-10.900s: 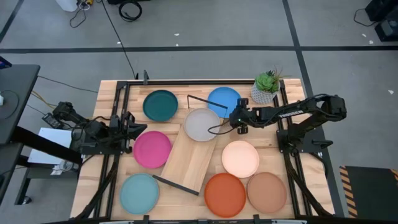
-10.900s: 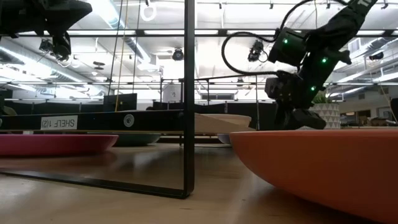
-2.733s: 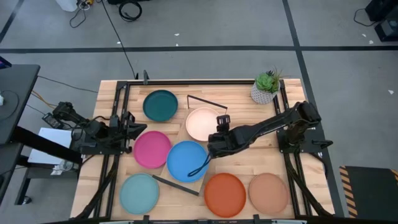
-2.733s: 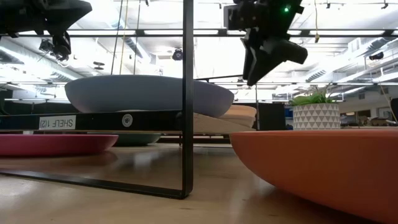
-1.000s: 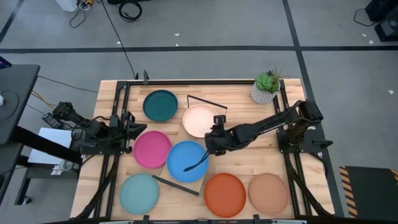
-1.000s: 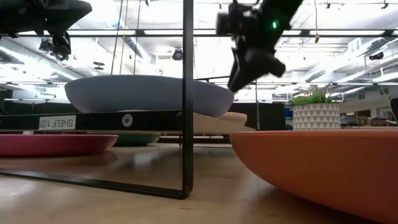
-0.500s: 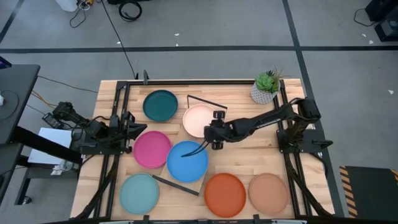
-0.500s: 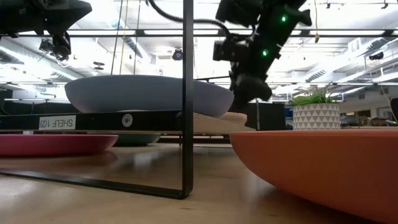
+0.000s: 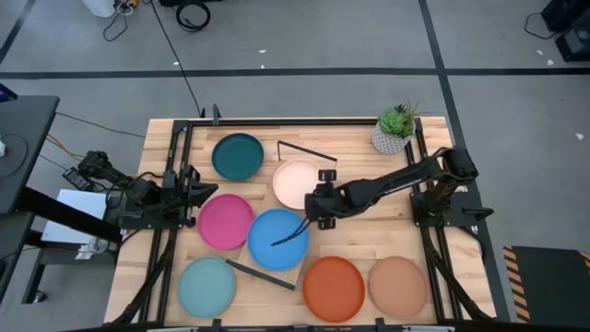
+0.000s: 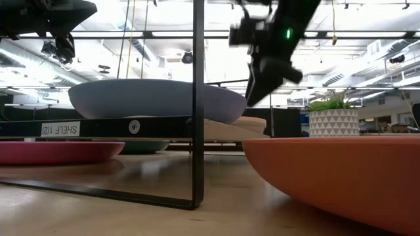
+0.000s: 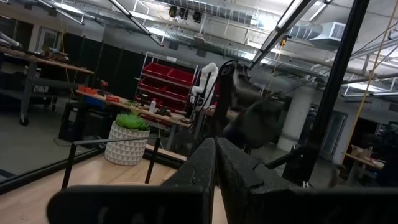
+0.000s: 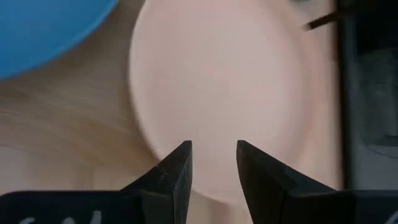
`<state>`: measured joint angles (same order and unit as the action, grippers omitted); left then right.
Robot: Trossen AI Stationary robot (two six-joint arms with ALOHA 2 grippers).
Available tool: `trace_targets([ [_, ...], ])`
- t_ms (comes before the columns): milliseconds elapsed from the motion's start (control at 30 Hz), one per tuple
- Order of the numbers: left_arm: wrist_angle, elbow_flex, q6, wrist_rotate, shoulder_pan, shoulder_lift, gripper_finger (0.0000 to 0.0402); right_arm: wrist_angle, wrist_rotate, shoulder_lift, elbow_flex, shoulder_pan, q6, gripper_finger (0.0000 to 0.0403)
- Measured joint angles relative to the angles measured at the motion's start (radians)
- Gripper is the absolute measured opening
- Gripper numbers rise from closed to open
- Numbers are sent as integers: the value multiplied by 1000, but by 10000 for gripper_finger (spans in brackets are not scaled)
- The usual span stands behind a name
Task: Place and stack plates onto a shelf
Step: Stack the white plate on top of the gray plate on the shelf, then stack the orange plate on top of the blue plate on the shelf
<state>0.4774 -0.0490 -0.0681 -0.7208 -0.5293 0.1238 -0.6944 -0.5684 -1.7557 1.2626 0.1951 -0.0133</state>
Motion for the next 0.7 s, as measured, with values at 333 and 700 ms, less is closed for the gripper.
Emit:
trace_targets([
  [333,0,0,0,0,0,0,23,-107,308,-1,98,156,-241,132],
  [700,10,0,2,0,0,0,23,-16,510,-12,-64,258,-581,185],
])
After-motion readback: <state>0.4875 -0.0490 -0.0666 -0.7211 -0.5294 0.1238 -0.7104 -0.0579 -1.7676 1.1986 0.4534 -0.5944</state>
